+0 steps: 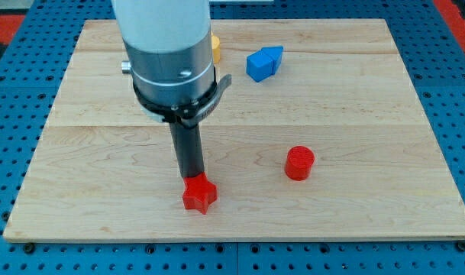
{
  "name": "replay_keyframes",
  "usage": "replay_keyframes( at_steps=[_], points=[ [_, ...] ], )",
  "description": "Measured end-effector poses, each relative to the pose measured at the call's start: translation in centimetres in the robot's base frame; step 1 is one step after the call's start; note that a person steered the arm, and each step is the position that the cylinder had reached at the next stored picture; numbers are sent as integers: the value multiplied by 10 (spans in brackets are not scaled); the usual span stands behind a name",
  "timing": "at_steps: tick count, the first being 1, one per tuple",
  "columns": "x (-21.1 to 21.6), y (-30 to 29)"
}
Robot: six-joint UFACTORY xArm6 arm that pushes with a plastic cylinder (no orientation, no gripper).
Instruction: Push the red circle parallel to the red star
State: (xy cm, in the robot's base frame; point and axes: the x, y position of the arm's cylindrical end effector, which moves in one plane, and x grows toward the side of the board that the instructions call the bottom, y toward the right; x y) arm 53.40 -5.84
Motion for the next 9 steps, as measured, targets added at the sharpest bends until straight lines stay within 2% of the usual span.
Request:
replay_keyframes(
  at_steps=[1, 2, 3, 4, 5, 6, 7, 8, 9],
  points=[
    [-39, 13],
    [-53, 82],
    [-40, 136],
    [-46, 145],
    [-19, 170],
    [-35, 176],
    [-12, 204],
    [4, 202],
    [9, 164]
  ],
)
